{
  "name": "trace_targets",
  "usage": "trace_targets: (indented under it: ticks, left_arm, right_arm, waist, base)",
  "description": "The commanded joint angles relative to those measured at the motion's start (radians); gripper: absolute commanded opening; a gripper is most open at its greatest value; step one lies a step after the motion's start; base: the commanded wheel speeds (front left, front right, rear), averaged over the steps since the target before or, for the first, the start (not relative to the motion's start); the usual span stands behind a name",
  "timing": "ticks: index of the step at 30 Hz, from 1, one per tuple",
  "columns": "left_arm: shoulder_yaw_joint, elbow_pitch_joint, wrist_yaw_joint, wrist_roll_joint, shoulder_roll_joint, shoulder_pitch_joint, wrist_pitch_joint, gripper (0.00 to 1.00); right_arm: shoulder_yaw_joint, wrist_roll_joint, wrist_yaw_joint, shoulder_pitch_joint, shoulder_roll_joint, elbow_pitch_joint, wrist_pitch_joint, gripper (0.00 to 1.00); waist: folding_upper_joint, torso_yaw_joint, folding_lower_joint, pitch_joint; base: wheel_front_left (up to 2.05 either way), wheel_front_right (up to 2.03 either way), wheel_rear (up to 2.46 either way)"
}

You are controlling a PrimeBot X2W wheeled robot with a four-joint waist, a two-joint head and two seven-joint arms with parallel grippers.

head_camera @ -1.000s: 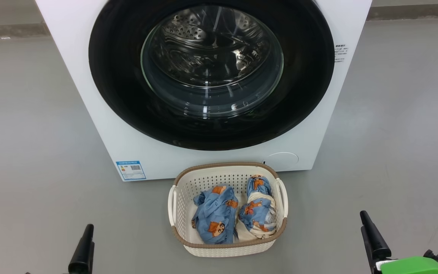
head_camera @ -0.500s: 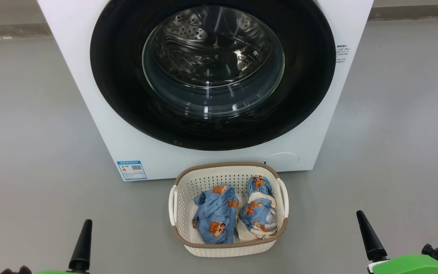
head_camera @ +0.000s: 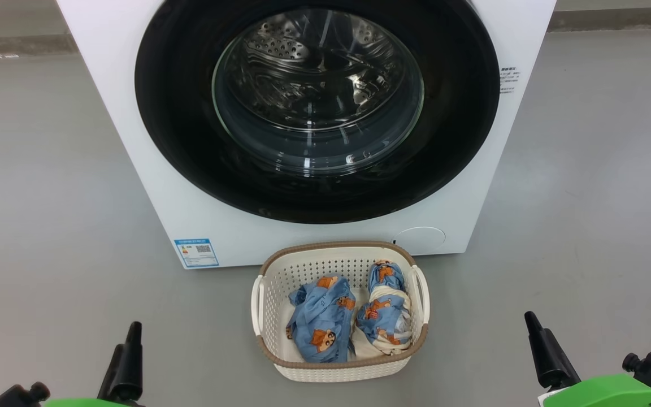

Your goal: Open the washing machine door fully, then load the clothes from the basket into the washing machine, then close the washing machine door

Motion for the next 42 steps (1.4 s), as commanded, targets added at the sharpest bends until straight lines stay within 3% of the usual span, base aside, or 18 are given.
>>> trace_targets:
  ticks: [1, 42]
  left_arm:
    - [0.010, -0.034, -0.002, 0.044, 0.025, -0.013, -0.014, 1.00]
    - [-0.036, -0.113, -0.003, 0.499, 0.077, 0.003, -0.134, 1.00]
  right_arm:
    - [0.017, -0.041, 0.001, -0.039, -0.015, -0.030, -0.014, 1.00]
    - [0.025, -0.511, 0.001, -0.021, -0.026, -0.047, -0.134, 1.00]
  waist:
    - [0.0000, 0.000, -0.0001, 0.000]
    - [0.0000, -0.003, -0.0001, 0.003]
  base:
    - [0.00, 0.00, 0.00]
    - [0.00, 0.00, 0.00]
